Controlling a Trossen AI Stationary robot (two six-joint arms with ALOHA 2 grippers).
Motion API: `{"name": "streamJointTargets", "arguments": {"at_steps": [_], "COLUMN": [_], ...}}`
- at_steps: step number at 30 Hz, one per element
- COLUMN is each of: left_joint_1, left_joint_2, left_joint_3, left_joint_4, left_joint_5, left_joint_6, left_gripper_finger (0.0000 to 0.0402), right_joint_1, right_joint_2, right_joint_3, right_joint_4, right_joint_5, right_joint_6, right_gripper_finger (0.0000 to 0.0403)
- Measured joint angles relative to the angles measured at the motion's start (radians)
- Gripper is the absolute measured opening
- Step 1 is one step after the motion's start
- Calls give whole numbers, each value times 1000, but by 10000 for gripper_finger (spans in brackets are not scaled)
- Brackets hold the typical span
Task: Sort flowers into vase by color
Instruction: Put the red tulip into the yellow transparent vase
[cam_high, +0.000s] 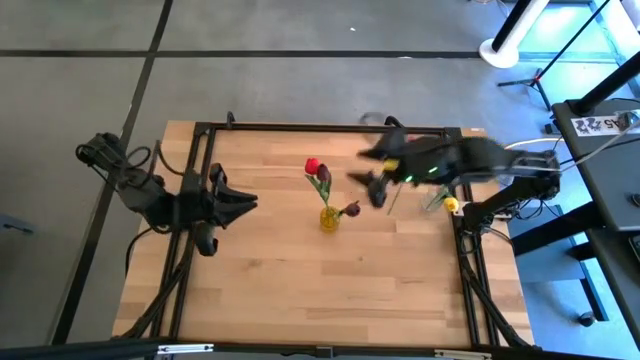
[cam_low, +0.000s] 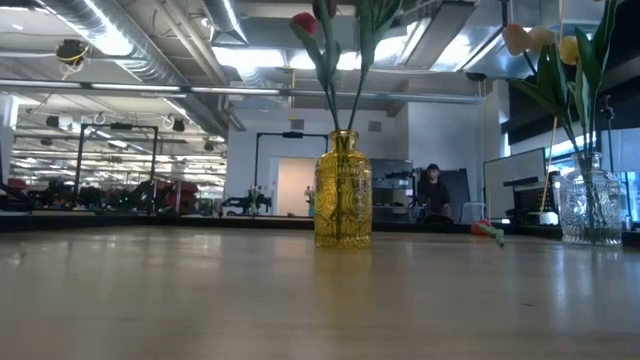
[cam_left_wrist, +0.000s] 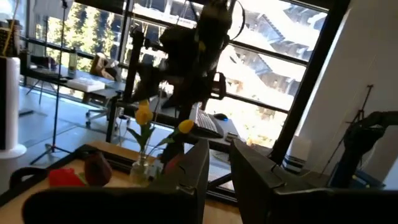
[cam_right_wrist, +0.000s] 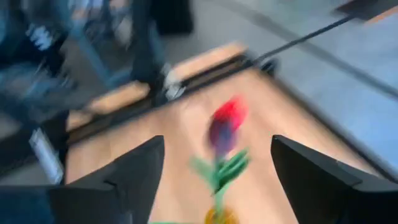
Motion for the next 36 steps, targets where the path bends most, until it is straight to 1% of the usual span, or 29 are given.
{"name": "streamJointTargets", "arguments": {"at_steps": [3, 5, 6, 9, 12, 15, 17, 19, 22, 25, 27, 29, 34, 36], "left_joint_1": [1, 1, 3, 34, 83, 133, 161, 189, 229, 257, 273, 286, 315, 319], "left_joint_2": [-21, -22, -20, -8, -4, 5, 9, 8, 8, 8, 7, 8, 8, 8], "left_joint_3": [0, 0, 0, 0, 0, 0, 0, 0, 0, 0, 0, 0, 0, 0], "left_joint_4": [-13, -17, -20, -22, -41, -94, -141, -177, -212, -232, -241, -255, -270, -270], "left_joint_5": [-12, -34, -36, -62, -87, -74, -72, -73, -74, -79, -79, -79, -79, -79], "left_joint_6": [26, 61, 78, 70, -15, -72, -102, -134, -184, -219, -228, -239, -240, -239], "left_gripper_finger": [62, 62, 62, 62, 62, 62, 62, 62, 62, 62, 62, 62, 62, 62], "right_joint_1": [-54, -135, -186, -362, -557, -740, -849, -943, -1058, -1120, -1139, -1150, -1175, -1187], "right_joint_2": [-5, -7, -6, -4, -2, 18, 39, 63, 111, 146, 151, 152, 153, 153], "right_joint_3": [131, 195, 220, 256, 240, 166, 99, 42, -40, -128, -200, -290, -508, -580], "right_joint_4": [-95, -176, -217, -328, -405, -423, -406, -365, -352, -369, -368, -346, -189, -109], "right_joint_5": [112, 169, 177, 145, 45, -84, -161, -228, -341, -395, -430, -441, -457, -437], "right_joint_6": [26, 66, 88, 118, 120, 112, 77, 35, 29, 37, 49, 64, 108, 113], "right_gripper_finger": [304, 305, 303, 291, 277, 267, 265, 266, 271, 273, 271, 269, 269, 269]}}
